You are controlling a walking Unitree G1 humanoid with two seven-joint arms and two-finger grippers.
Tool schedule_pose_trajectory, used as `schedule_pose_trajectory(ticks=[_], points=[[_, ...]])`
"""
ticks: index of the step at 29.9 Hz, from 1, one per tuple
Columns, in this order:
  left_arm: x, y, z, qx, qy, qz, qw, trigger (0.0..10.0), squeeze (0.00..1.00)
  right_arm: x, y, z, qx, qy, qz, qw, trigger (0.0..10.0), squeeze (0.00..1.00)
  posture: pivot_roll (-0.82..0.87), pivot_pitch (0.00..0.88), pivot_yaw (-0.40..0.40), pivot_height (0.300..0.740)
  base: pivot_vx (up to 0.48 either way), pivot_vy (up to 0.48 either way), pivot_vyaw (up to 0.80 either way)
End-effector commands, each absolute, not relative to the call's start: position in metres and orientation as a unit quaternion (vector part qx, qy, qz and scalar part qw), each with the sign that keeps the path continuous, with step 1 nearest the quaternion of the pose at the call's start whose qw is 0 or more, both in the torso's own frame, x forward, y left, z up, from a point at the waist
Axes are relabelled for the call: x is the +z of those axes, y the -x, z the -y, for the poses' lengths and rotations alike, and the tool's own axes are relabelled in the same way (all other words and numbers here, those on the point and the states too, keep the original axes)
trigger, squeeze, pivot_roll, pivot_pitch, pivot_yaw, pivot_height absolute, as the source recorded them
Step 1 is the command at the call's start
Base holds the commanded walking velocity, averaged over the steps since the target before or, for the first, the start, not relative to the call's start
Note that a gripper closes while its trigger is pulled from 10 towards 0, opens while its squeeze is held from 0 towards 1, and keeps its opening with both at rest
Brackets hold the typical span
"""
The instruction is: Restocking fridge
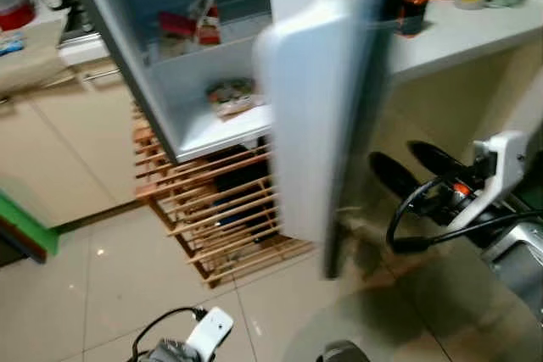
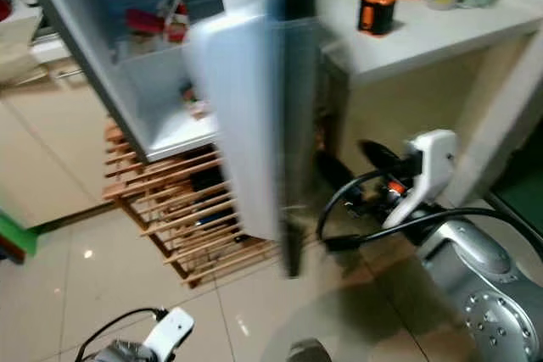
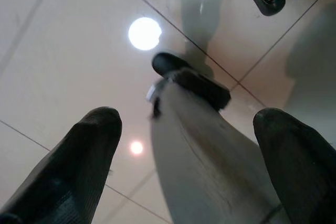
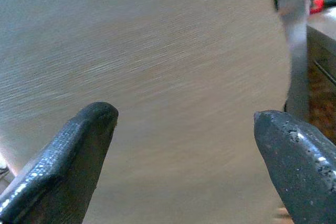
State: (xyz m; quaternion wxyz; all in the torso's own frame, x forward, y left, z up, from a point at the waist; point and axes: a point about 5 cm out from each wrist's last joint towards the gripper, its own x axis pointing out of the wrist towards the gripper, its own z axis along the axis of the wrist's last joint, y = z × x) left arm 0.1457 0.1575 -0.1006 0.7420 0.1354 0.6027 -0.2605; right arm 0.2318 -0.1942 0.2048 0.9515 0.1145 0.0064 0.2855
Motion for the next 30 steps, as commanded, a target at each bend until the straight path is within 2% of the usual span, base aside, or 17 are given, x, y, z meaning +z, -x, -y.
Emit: schedule_pose_trajectory(ticks=[1, 3, 4, 5, 7, 9, 10, 11, 13, 14, 15, 17, 19, 21, 24, 26, 30], points=[[-0.101, -0.146, -0.16, -0.254, -0.14, -0.604, 0.742, 10.0, 0.0, 0.193, -0.237, 0.209, 0.245, -0.112, -0.036, 0.962, 10.0, 1.0, -0.32, 0.0, 0.125, 0.74, 0.0, 0.0, 0.0], [-0.1, -0.149, -0.158, -0.239, -0.141, -0.594, 0.755, 10.0, 0.0, 0.185, -0.254, 0.23, 0.135, -0.068, -0.043, 0.988, 10.0, 1.0, -0.31, 0.0, 0.124, 0.74, 0.0, 0.0, 0.0], [-0.097, -0.159, -0.158, -0.211, -0.144, -0.573, 0.778, 10.0, 0.0, 0.181, -0.264, 0.243, 0.054, -0.019, -0.048, 0.997, 10.0, 1.0, -0.31, 0.0, 0.124, 0.74, 0.0, 0.0, 0.0], [-0.096, -0.163, -0.158, -0.202, -0.146, -0.566, 0.786, 10.0, 0.0, 0.18, -0.265, 0.245, 0.04, -0.007, -0.048, 0.998, 10.0, 1.0, -0.31, 0.0, 0.124, 0.74, 0.0, 0.0, 0.0], [-0.087, -0.185, -0.155, -0.164, -0.141, -0.517, 0.828, 10.0, 0.0, 0.176, -0.27, 0.246, 0.004, 0.029, -0.046, 0.999, 10.0, 1.0, -0.29, 0.0, 0.117, 0.74, 0.0, 0.0, 0.0], [-0.078, -0.203, -0.152, -0.141, -0.137, -0.477, 0.857, 10.0, 0.0, 0.172, -0.272, 0.239, 0.001, 0.039, -0.043, 0.998, 10.0, 1.0, -0.29, 0.0, 0.114, 0.74, 0.0, 0.0, 0.0], [-0.067, -0.222, -0.148, -0.121, -0.129, -0.435, 0.883, 10.0, 0.0, 0.164, -0.273, 0.227, 0.014, 0.035, -0.043, 0.998, 10.0, 1.0, -0.27, 0.0, 0.107, 0.74, 0.0, 0.0, 0.0], [-0.061, -0.231, -0.144, -0.115, -0.118, -0.413, 0.896, 10.0, 0.0, 0.158, -0.273, 0.221, 0.024, 0.026, -0.049, 0.998, 10.0, 1.0, -0.27, 0.0, 0.103, 0.74, 0.0, 0.0, 0.0], [-0.057, -0.236, -0.141, -0.111, -0.11, -0.4, 0.903, 10.0, 0.0, 0.154, -0.274, 0.217, 0.03, 0.02, -0.054, 0.998, 10.0, 1.0, -0.27, 0.0, 0.103, 0.74, 0.0, 0.0, 0.0], [-0.042, -0.254, -0.127, -0.106, -0.077, -0.343, 0.93, 10.0, 0.0, 0.141, -0.274, 0.204, 0.044, 0.023, -0.062, 0.997, 10.0, 1.0, -0.25, 0.0, 0.096, 0.74, 0.0, 0.0, 0.0], [-0.042, -0.254, -0.127, -0.106, -0.077, -0.343, 0.93, 10.0, 0.0, 0.141, -0.274, 0.204, 0.044, 0.023, -0.062, 0.997, 10.0, 1.0, -0.25, 0.0, 0.096, 0.74, 0.0, 0.0, 0.0], [-0.004, -0.289, -0.167, -0.082, -0.046, -0.244, 0.965, 10.0, 0.0, 0.131, -0.276, 0.194, 0.05, 0.023, -0.065, 0.996, 10.0, 1.0, -0.23, 0.0, 0.088, 0.74, 0.0, 0.0, 0.0], [0.032, -0.308, -0.184, -0.07, -0.025, -0.15, 0.986, 10.0, 0.0, 0.125, -0.277, 0.187, 0.056, 0.032, -0.062, 0.996, 10.0, 1.0, -0.21, 0.0, 0.073, 0.74, 0.0, 0.0, 0.0], [0.065, -0.317, -0.175, -0.056, -0.013, -0.065, 0.996, 10.0, 0.0, 0.122, -0.28, 0.182, 0.061, 0.026, -0.056, 0.996, 10.0, 1.0, -0.18, 0.0, 0.055, 0.74, 0.0, 0.0, 0.0], [0.097, -0.321, -0.167, -0.041, 0.014, 0.007, 0.999, 10.0, 0.0, 0.121, -0.286, 0.177, 0.07, 0.03, -0.046, 0.996, 10.0, 1.0, -0.15, 0.0, 0.032, 0.74, 0.0, 0.0, 0.0], [0.106, -0.322, -0.166, -0.04, 0.016, 0.023, 0.999, 10.0, 0.0, 0.121, -0.288, 0.176, 0.075, 0.034, -0.044, 0.996, 10.0, 1.0, -0.13, 0.0, 0.024, 0.74, 0.0, 0.0, 0.0], [0.123, -0.323, -0.169, -0.04, 0.01, 0.048, 0.998, 10.0, 0.0, 0.119, -0.294, 0.169, 0.088, 0.034, -0.037, 0.995, 10.0, 1.0, -0.11, 0.0, 0.014, 0.74, 0.0, 0.48, -0.38]])
